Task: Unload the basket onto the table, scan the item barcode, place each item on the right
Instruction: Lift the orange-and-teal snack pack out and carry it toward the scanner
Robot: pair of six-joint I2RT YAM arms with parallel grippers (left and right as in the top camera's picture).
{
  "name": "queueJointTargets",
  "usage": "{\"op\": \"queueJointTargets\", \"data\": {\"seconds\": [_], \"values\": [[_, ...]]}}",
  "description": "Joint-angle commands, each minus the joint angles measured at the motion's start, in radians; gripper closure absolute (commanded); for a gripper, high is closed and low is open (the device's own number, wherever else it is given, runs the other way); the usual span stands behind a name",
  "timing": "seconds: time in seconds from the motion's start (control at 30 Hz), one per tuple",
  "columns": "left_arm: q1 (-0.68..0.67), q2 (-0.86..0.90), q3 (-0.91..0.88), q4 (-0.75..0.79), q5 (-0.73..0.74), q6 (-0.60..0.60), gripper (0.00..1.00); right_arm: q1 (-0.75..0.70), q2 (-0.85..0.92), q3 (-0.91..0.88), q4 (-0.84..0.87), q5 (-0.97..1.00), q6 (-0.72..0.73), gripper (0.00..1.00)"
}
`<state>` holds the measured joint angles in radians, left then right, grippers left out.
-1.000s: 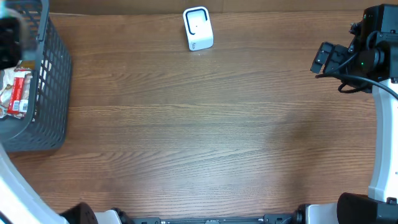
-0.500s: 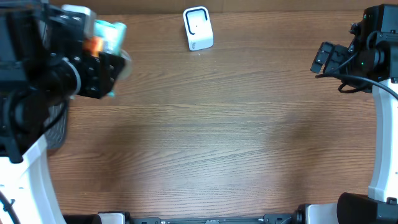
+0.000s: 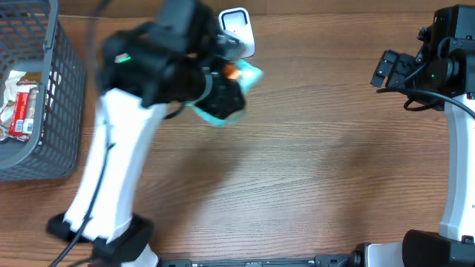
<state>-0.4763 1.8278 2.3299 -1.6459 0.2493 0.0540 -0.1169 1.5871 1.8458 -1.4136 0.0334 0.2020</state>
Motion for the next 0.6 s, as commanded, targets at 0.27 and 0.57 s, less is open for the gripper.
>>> {"op": "queueJointTargets", "data": {"seconds": [0.27,0.57], "values": [[-0.175,0.299,0.006,0.099,0.238,0.423,0.48,-0.001,-0.002,0.018,0.005,0.01,0.003,0.0],[-0.185,0.376,0.006,0.008,0.509,0.96,0.47,-0.001,-0.002,0.018,0.005,0.01,0.003,0.0]]}}
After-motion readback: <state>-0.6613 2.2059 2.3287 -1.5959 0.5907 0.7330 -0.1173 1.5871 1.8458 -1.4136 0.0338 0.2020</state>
